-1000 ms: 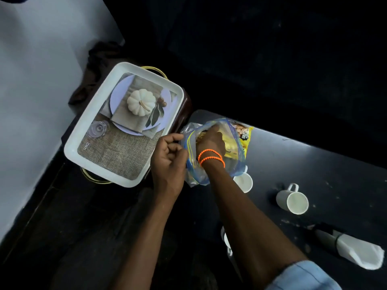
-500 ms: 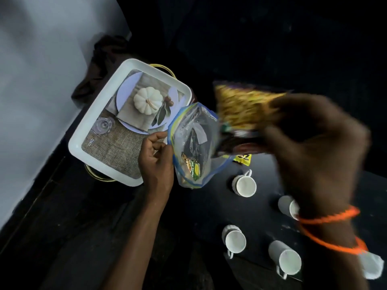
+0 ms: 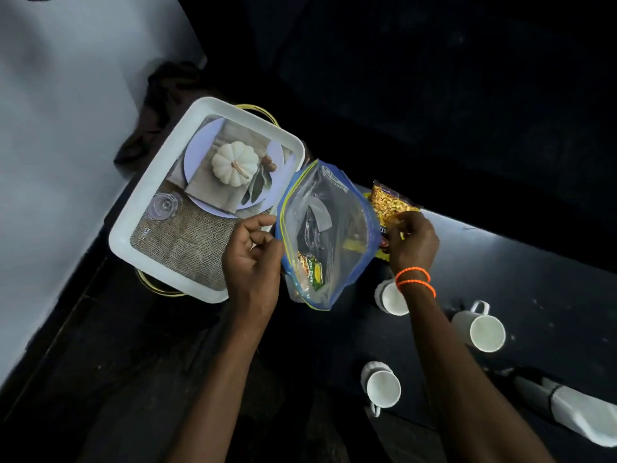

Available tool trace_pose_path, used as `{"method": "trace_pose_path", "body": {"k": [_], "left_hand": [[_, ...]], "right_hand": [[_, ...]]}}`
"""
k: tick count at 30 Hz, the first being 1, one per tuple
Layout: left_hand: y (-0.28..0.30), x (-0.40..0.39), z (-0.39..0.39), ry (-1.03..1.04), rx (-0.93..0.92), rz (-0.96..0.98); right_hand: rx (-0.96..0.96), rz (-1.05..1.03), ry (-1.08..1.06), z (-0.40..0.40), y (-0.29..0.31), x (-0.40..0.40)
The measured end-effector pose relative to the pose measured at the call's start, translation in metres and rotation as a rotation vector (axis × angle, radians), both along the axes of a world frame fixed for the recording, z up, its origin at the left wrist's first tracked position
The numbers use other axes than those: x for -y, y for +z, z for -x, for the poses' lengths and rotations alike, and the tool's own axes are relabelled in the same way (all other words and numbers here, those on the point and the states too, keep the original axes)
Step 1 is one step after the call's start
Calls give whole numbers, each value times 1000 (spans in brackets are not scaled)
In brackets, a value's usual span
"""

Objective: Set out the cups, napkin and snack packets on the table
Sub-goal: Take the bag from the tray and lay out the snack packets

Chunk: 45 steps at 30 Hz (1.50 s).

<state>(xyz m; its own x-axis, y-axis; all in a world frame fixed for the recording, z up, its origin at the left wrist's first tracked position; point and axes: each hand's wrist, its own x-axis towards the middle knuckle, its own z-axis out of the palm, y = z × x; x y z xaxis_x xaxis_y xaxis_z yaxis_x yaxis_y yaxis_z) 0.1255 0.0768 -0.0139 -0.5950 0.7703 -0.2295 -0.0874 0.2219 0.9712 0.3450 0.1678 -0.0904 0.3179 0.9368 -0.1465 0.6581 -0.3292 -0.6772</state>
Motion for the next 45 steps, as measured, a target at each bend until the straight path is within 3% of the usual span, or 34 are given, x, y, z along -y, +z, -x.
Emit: {"method": "trace_pose_path", "body": {"k": [2,5,8,10,13,15,18,23,28,32,34,37,39,42,45], "left_hand": [[1,0,-2,-20,12,-7],[2,0,-4,-23,42,3],[3,2,-7,-21,48,6],[4,2,-8,-12,44,6],[8,2,-11,1,15,-12],[8,3,-11,25,-11,-23],[7,4,-11,68,-20,1],[1,5,-15,87,-49,39],[-6,4,-4,228,-88,115],[-9,7,11,287,-127,143],[-8,7,15,298,-148,154],[-4,9,18,333,-114,141],[-2,11,21,340,-85,133],[2,13,27,346,5,96],[7,12,32,326,71,67]], "right_hand": [[42,-77,-69,-4,12,-4],[-24,-355,-128,5,66,-5],[-185,-419,98,34,120,8],[-206,-175,369,64,130,14],[111,385,673,114,100,20],[103,625,643,135,72,28],[5,691,522,146,43,40],[70,590,486,142,38,43],[100,456,558,120,106,31],[-197,108,618,73,193,30],[-311,-79,521,48,213,20],[-241,-194,268,25,192,-6],[-164,-175,242,23,154,-18],[-57,-86,449,32,87,-21],[261,-114,826,48,32,-8]]}}
